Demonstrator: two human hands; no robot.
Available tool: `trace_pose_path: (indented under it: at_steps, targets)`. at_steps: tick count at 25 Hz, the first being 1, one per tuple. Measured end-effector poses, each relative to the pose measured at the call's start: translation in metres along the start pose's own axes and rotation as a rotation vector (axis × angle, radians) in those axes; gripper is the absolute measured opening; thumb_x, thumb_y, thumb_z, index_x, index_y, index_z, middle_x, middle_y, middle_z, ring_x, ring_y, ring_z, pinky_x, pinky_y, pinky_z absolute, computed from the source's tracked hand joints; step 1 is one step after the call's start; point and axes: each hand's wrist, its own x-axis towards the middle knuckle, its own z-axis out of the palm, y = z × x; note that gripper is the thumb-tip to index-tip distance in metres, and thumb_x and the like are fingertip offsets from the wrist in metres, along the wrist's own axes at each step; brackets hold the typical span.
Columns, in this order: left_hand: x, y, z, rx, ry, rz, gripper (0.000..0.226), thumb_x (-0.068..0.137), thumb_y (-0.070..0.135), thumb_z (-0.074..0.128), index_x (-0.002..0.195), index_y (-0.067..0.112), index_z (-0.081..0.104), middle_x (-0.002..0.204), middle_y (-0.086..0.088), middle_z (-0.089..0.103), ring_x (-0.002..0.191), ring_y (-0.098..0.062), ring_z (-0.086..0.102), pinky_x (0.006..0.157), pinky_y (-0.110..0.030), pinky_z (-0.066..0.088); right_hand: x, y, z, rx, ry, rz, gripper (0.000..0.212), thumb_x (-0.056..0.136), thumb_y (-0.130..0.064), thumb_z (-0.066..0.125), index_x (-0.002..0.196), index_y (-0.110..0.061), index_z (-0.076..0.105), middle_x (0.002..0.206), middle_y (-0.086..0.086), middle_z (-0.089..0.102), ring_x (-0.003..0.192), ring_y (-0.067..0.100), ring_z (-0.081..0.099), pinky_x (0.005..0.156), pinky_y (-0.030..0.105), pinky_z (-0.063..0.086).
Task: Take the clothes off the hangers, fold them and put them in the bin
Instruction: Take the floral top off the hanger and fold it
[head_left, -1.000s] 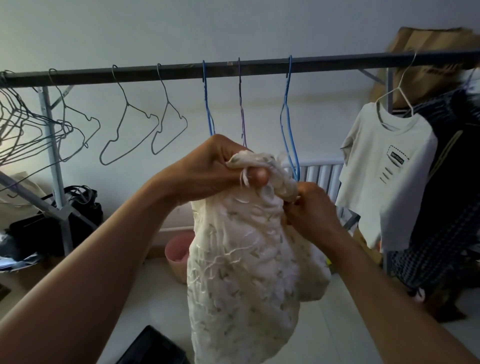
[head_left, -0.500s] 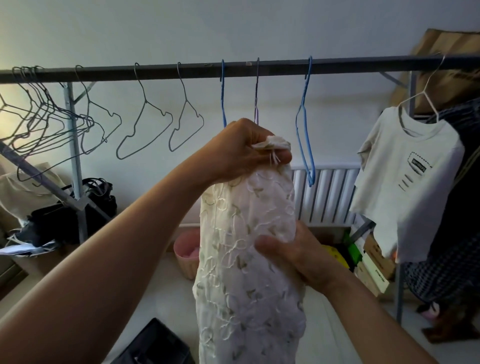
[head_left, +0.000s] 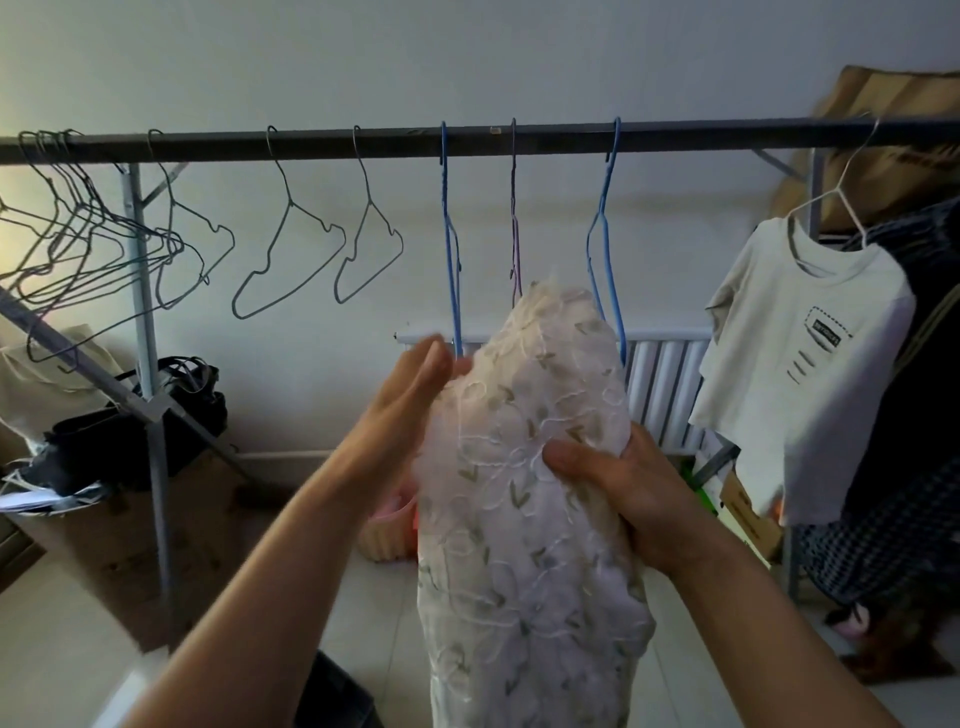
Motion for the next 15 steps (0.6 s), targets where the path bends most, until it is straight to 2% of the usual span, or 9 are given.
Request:
trace_pose_path:
  at_steps: [2,4,8,9,10,12,13,15]
  targets:
    - [-0.028,-0.023,0.008,-0.201,-0.152,-0.122,0.092,0.059,0.073,0.074,0.135,0.024,0.052,0.131,-0.006,0.063,0.120,-0.027,0.060,0.098,-0.048,0.050,0.001,-0.003,-0.001,0.039,0.018,0.013,0.032,0.073,-0.013,0.071,0.104,-0.017,0.069,0.102,0.010,0.074,0.094,0.028,0.072,0.079,0.040,0.058]
    - [-0.042,-0.034,0.016,-0.248,-0.197,-0.161,0.096,0.053,0.058,0.086,0.132,0.014,0.054,0.124,-0.012,0.067,0.114,-0.030,0.064,0.092,-0.043,0.054,0.003,-0.003,-0.002,0.044,0.020,0.031,0.031,0.075,-0.012,0.071,0.106,-0.016,0.069,0.103,0.011,0.074,0.095,0.028,0.071,0.080,0.041,0.058]
    - [-0.045,-0.031,0.017,-0.238,-0.099,-0.221,0.066,0.059,0.030,0.090,0.116,0.006,0.068,0.111,-0.021,0.071,0.101,-0.037,0.069,0.086,-0.047,0.057,0.002,-0.001,0.000,0.044,0.005,0.061,0.027,0.083,-0.005,0.066,0.109,-0.012,0.067,0.102,0.013,0.074,0.093,0.030,0.072,0.078,0.043,0.059]
    - [-0.046,-0.031,0.018,-0.228,-0.065,-0.215,0.059,0.062,0.026,0.089,0.115,0.006,0.068,0.109,-0.020,0.071,0.100,-0.037,0.069,0.087,-0.048,0.056,0.002,0.000,0.002,0.035,0.023,0.058,0.035,0.081,-0.006,0.068,0.115,-0.011,0.064,0.103,0.012,0.073,0.092,0.029,0.072,0.076,0.041,0.059]
    - [-0.047,-0.031,0.020,-0.224,-0.014,-0.190,0.053,0.066,0.022,0.088,0.113,0.006,0.069,0.106,-0.019,0.072,0.098,-0.037,0.070,0.086,-0.049,0.056,0.003,0.002,0.002,0.016,0.065,0.054,0.052,0.076,-0.009,0.072,0.126,-0.013,0.058,0.108,0.009,0.072,0.093,0.029,0.072,0.075,0.041,0.060]
    - [-0.051,-0.029,0.029,-0.212,0.094,-0.107,0.039,0.072,0.017,0.080,0.107,0.002,0.070,0.099,-0.019,0.074,0.092,-0.036,0.072,0.081,-0.047,0.059,0.006,0.007,-0.001,-0.046,0.187,0.034,0.092,0.066,-0.020,0.079,0.146,-0.032,0.035,0.127,-0.002,0.057,0.102,0.026,0.068,0.079,0.044,0.059]
    - [-0.051,-0.029,0.033,-0.176,0.147,-0.059,0.035,0.072,0.016,0.076,0.103,0.001,0.070,0.095,-0.018,0.075,0.088,-0.035,0.072,0.078,-0.045,0.060,0.006,0.008,-0.002,-0.073,0.205,0.007,0.098,0.063,-0.025,0.079,0.145,-0.044,0.029,0.135,-0.006,0.048,0.109,0.025,0.064,0.082,0.047,0.058]
    - [-0.049,-0.030,0.037,-0.084,0.239,0.024,0.036,0.070,0.021,0.076,0.099,-0.001,0.070,0.091,-0.016,0.075,0.084,-0.033,0.073,0.074,-0.043,0.061,0.002,0.006,-0.004,-0.119,0.123,-0.029,0.084,0.063,-0.031,0.077,0.135,-0.052,0.041,0.138,-0.008,0.047,0.112,0.024,0.063,0.081,0.046,0.059]
